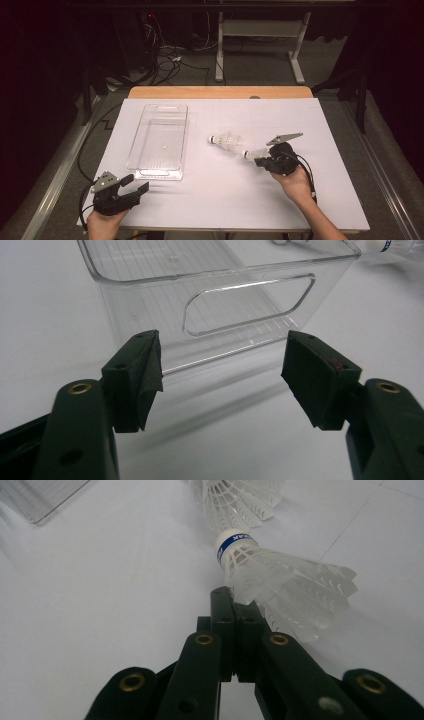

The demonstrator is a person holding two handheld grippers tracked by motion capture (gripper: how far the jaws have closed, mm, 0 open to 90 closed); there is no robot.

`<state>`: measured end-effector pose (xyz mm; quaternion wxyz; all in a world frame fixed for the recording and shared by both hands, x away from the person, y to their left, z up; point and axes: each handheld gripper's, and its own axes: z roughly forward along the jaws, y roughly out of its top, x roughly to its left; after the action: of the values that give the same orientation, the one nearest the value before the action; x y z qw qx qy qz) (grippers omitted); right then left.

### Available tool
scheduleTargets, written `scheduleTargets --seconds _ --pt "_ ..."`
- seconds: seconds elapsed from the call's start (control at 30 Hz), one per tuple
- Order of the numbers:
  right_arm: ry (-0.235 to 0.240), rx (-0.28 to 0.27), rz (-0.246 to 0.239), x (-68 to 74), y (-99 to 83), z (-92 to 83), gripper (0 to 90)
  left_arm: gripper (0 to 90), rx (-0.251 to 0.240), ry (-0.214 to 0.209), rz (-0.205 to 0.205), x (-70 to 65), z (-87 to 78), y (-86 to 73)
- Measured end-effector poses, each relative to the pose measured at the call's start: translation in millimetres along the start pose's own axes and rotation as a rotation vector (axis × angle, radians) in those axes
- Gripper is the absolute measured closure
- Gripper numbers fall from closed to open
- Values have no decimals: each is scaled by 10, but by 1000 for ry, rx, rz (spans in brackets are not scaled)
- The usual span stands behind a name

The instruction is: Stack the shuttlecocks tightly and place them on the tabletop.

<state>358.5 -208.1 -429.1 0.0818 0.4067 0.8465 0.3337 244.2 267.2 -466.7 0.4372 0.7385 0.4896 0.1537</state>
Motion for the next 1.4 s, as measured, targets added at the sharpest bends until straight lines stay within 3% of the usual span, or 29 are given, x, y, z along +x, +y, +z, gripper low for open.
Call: scheduleTargets --seconds 1.4 --pt "9 6 21 -67 277 143 900 330 0 -1 1 0 0 0"
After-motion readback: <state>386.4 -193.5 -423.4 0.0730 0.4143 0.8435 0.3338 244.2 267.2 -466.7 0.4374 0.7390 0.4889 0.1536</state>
